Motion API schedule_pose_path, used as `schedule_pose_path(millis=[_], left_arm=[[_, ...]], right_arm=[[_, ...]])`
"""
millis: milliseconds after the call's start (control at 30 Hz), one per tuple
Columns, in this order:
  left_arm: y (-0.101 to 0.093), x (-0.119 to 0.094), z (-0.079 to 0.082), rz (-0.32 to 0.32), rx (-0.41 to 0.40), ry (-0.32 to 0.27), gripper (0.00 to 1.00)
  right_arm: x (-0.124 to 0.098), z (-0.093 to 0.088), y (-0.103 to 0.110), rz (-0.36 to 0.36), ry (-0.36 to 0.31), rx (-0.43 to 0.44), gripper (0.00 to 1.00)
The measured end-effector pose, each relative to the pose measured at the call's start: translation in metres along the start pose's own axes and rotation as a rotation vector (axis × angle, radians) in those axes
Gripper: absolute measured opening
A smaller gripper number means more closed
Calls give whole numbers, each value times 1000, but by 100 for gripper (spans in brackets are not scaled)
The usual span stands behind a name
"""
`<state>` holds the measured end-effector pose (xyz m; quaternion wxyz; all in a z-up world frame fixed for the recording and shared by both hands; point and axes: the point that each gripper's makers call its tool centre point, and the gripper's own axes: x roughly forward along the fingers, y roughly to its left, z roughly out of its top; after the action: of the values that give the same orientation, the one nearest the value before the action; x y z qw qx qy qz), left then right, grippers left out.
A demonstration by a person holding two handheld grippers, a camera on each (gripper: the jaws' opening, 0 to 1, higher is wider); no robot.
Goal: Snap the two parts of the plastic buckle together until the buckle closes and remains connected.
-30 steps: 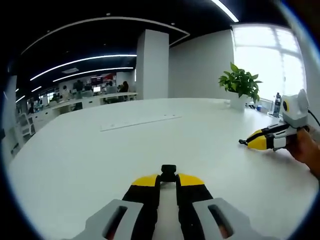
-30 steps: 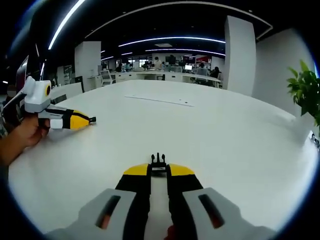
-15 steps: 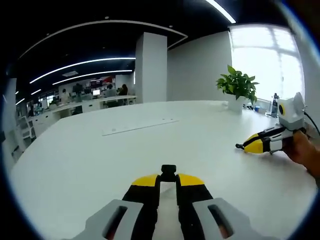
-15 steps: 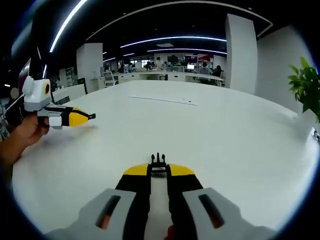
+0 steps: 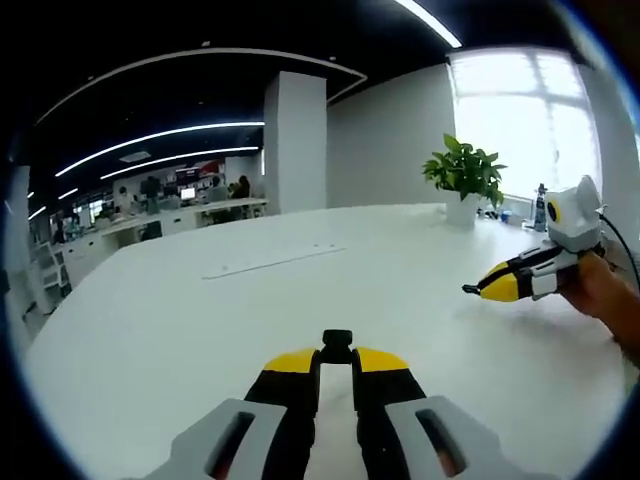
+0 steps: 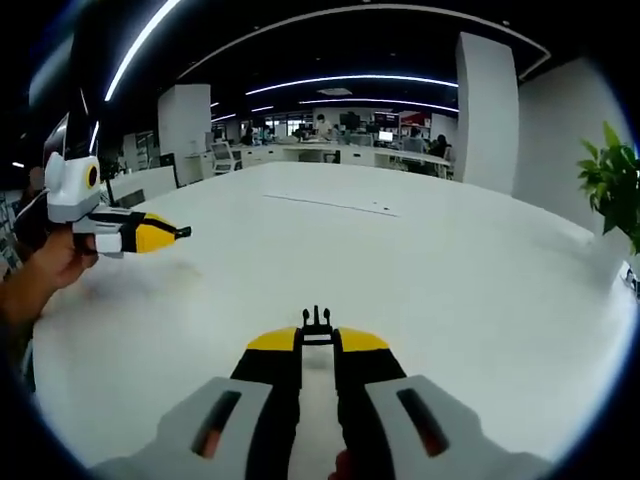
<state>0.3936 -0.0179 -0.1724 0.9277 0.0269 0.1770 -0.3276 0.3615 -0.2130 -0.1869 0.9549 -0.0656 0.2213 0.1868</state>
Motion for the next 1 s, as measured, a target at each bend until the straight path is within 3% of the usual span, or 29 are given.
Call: schedule_pose_path(millis=[433, 1000], left_arm=[[-3, -23, -11, -15, -12, -13, 12], [-36, -46, -22, -86, -4, -13, 12]], right_arm=[[-12, -11, 29, 63, 28, -25, 13], [-29, -26, 47, 106, 14, -30, 13]])
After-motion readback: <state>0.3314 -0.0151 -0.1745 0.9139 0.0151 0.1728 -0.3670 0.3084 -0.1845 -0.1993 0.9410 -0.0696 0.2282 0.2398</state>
